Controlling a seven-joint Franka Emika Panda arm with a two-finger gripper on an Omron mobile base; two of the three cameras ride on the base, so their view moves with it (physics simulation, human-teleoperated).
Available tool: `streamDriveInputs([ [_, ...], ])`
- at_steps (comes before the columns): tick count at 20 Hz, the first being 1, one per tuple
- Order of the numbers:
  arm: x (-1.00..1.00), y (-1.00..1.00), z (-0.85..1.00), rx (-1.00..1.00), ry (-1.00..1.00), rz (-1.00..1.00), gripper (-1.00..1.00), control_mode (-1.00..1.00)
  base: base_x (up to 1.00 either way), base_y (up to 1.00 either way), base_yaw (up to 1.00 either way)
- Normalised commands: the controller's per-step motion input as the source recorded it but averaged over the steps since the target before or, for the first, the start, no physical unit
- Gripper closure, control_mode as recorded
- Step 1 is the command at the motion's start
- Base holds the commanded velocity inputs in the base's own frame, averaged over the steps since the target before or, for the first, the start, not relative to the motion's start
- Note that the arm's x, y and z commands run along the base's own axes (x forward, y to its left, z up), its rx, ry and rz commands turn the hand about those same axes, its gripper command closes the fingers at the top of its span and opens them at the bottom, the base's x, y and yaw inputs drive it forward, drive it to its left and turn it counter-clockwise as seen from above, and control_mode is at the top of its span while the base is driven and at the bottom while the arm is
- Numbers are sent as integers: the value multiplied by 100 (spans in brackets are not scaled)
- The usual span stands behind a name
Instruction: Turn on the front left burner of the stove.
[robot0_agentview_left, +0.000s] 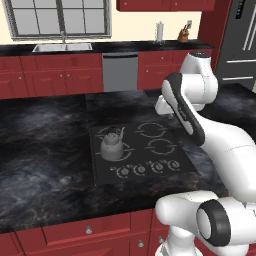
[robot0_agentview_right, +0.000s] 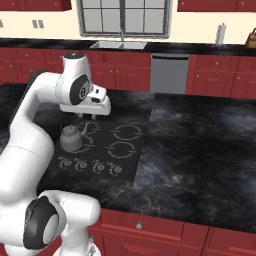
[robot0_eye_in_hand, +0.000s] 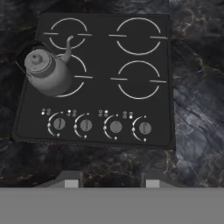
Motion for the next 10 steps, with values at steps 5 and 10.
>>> streamDriveInputs([
  [5,-10,39,-48,-1,2,0,-100,-100,0,0,0],
  [10,-1,100,-69,-6,15,0,-100,-100,0,0,0],
])
